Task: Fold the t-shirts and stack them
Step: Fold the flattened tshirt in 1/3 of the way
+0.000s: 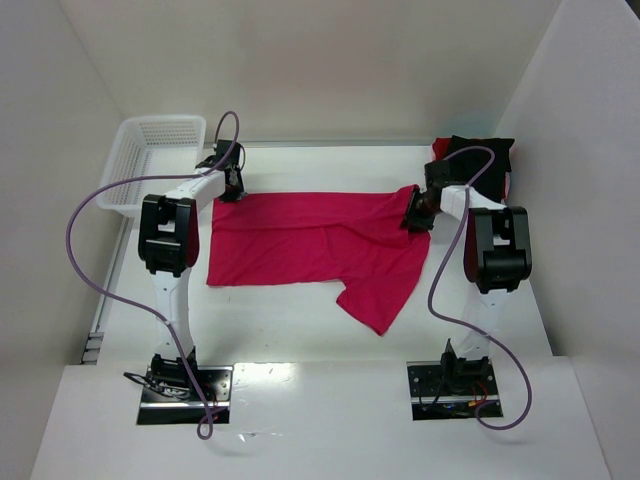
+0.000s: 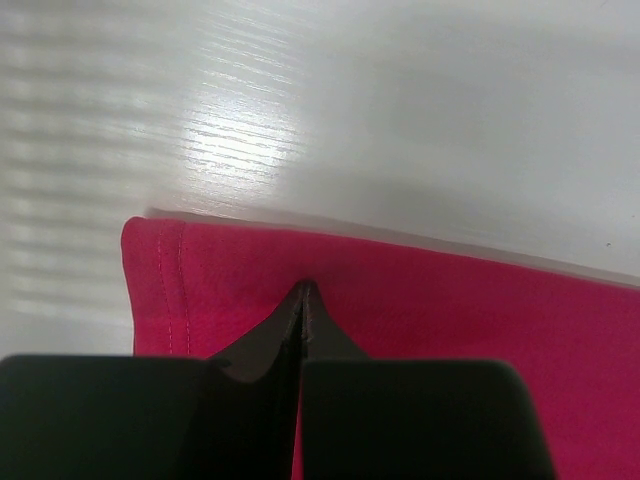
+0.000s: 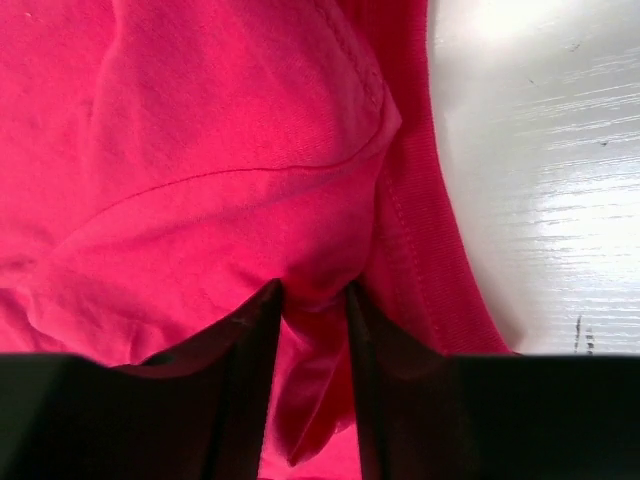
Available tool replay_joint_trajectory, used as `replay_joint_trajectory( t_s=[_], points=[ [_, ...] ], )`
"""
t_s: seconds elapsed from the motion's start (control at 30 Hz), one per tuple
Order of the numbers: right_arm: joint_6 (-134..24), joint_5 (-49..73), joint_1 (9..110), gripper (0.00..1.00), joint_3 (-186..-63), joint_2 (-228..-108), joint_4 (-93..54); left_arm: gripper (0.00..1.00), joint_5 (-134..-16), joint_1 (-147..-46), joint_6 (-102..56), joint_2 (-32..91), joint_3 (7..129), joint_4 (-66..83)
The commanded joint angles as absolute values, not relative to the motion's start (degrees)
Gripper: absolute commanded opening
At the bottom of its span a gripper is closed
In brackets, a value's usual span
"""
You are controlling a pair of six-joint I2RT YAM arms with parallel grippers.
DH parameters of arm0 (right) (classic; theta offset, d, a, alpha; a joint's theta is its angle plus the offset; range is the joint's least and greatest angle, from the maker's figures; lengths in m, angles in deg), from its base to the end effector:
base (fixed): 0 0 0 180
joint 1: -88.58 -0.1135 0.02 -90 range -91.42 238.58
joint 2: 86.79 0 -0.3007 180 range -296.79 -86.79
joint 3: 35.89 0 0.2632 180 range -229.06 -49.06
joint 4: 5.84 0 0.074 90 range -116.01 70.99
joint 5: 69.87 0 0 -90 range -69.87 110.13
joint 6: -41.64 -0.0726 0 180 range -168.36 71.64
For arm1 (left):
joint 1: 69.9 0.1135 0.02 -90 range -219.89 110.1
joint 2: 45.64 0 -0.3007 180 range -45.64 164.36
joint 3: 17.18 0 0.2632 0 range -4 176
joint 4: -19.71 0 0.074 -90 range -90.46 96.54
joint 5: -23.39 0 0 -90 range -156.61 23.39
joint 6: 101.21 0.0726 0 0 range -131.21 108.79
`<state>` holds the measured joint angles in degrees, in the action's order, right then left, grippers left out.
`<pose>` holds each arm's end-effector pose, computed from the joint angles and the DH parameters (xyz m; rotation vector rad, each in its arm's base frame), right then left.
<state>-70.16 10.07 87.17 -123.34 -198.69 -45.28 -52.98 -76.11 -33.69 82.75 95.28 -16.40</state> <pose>0.4353 0.0234 0.1529 0.4249 2.6749 0.3598 0.5474 -0.0424 0.1630 -0.4451 2.4043 0.0747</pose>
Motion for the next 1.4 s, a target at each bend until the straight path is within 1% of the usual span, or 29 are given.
replay_joint_trajectory(
  t_s=[0.0,0.03,0.07,0.2,0.33,0.77,1.03,1.1,1.23,1.27,1.37],
  points=[
    [-70.5,11.7,86.6,0.36,-125.2,-199.3,-45.4,0.00,-53.5,-75.9,-33.0,84.0,96.6,-16.6],
    [-70.5,11.7,86.6,0.33,-125.2,-199.3,-45.4,0.00,-53.5,-75.9,-33.0,84.0,96.6,-16.6],
    [-70.5,12.5,86.6,0.25,-125.2,-199.3,-45.4,0.00,-53.5,-75.9,-33.0,84.0,96.6,-16.6],
    [-71.0,13.6,86.6,0.08,-125.2,-198.6,-45.9,0.00,-53.5,-75.9,-33.0,84.0,97.2,-16.6],
    [-71.0,15.8,86.6,0.04,-125.2,-195.4,-47.2,0.00,-53.5,-75.9,-33.0,84.0,97.2,-16.6],
    [-71.0,16.7,87.7,0.04,-120.3,-190.8,-49.4,0.00,-54.0,-75.9,-32.5,84.5,98.2,-17.1],
    [-71.6,14.5,87.7,0.04,-118.3,-188.0,-50.6,0.00,-54.0,-75.9,-32.5,85.0,98.2,-17.1],
    [-71.6,14.5,87.7,0.08,-118.3,-188.0,-51.1,0.00,-54.0,-75.9,-32.5,85.0,98.2,-17.1],
    [-71.1,14.5,87.7,0.40,-118.3,-188.0,-51.1,0.00,-54.0,-75.9,-32.5,85.0,98.2,-17.1],
    [-71.1,14.5,87.7,0.46,-118.3,-188.0,-50.4,0.00,-54.0,-75.9,-32.5,85.0,98.2,-17.1],
    [-70.6,15.9,87.7,0.56,-121.5,-188.0,-49.9,0.00,-54.6,-75.9,-32.0,85.0,98.2,-17.1]
  ],
)
